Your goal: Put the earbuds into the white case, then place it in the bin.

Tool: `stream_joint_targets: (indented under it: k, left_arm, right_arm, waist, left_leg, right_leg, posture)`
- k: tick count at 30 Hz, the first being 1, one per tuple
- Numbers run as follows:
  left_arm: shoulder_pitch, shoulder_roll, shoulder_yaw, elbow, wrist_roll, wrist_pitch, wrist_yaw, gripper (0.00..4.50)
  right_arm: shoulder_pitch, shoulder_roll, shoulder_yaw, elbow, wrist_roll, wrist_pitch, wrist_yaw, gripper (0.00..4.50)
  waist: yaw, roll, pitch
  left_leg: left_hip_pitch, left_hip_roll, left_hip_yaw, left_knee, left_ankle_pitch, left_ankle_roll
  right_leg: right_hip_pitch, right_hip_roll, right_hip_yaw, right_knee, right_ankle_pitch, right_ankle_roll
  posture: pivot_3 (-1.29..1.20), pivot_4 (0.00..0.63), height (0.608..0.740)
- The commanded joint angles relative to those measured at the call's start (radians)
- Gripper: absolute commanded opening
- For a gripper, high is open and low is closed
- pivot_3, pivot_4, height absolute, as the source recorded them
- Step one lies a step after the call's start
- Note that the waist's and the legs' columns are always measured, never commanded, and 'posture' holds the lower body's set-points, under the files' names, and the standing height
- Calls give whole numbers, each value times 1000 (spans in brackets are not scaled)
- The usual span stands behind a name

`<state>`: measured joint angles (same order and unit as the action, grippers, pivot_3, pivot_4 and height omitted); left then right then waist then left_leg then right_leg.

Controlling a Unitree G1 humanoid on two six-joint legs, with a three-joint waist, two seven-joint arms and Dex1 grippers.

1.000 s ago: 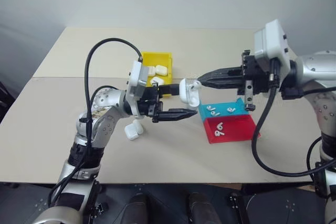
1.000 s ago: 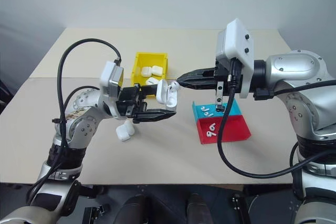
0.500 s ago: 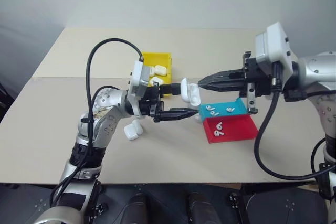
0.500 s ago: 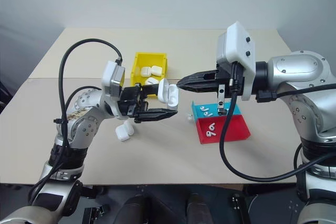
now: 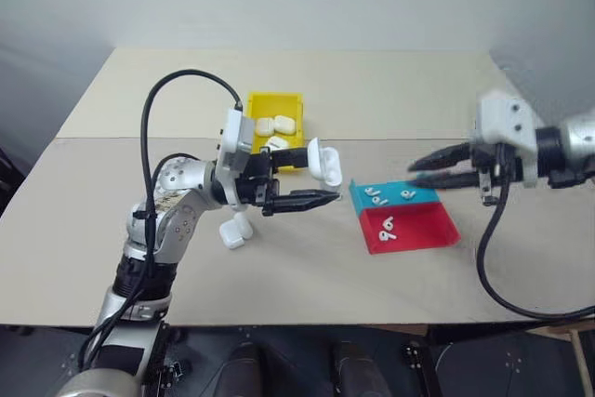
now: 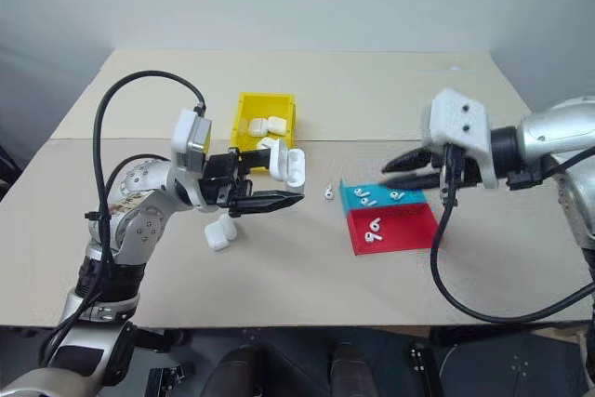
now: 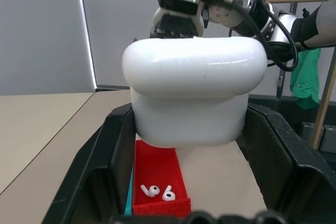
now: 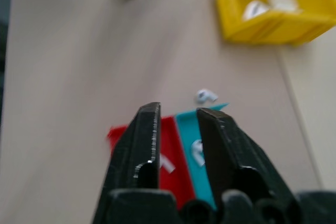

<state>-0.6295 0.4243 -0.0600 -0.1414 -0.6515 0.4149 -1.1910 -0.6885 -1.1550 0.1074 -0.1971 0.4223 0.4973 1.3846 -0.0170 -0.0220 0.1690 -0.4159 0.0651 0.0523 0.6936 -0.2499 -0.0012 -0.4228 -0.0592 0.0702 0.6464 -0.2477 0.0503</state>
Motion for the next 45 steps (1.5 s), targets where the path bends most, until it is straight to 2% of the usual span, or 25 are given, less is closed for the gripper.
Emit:
stream_joint_targets:
  k: [1, 8, 15, 29, 42, 45]
  left_arm:
    - [0, -4, 6, -26, -12, -17, -8, 2766]
    - [16, -25, -10, -46, -11, -17, 0, 2766]
    - [25, -27, -6, -54, -13, -16, 5, 2766]
    - [42, -27, -3, -77, -16, -13, 30, 2766]
    - [48, -21, -1, -91, -19, -11, 47, 2766]
    - [49, -20, 0, -92, -19, -10, 49, 2766]
  right_arm:
    - [-26, -14, 105, 9, -96, -40, 96, 2598]
    - [-60, 78, 287, 20, -288, 83, 47, 2598]
    - [-75, 149, 371, 32, -417, 111, 6, 2598]
    - [-81, 218, 414, 115, -554, 31, -6, 2598]
    - [-67, 252, 417, 146, -592, 3, 16, 2598]
    - [-64, 254, 416, 149, -596, -2, 16, 2021]
  waist:
    - [0, 0, 0]
    - [4, 0, 0]
    - [7, 0, 0]
    - [6, 0, 0]
    - [6, 0, 0]
    - [6, 0, 0]
  left_leg:
    - [0, 0, 0, 0, 0, 0]
    - [0, 0, 0, 1, 0, 0]
    - [0, 0, 0, 1, 0, 0]
    - [0, 0, 0, 1, 0, 0]
    - [0, 0, 0, 1, 0, 0]
    - [0, 0, 0, 1, 0, 0]
  right_leg:
    - [0, 0, 0, 0, 0, 0]
    - [0, 0, 0, 0, 0, 0]
    - [0, 0, 0, 0, 0, 0]
    - [0, 0, 0, 0, 0, 0]
    - [0, 0, 0, 1, 0, 0]
    - [0, 0, 0, 1, 0, 0]
  posture:
    - [0, 150, 740]
    - [0, 150, 740]
    - [0, 150, 740]
    - [0, 150, 740]
    - [0, 150, 740]
    - [0, 150, 740]
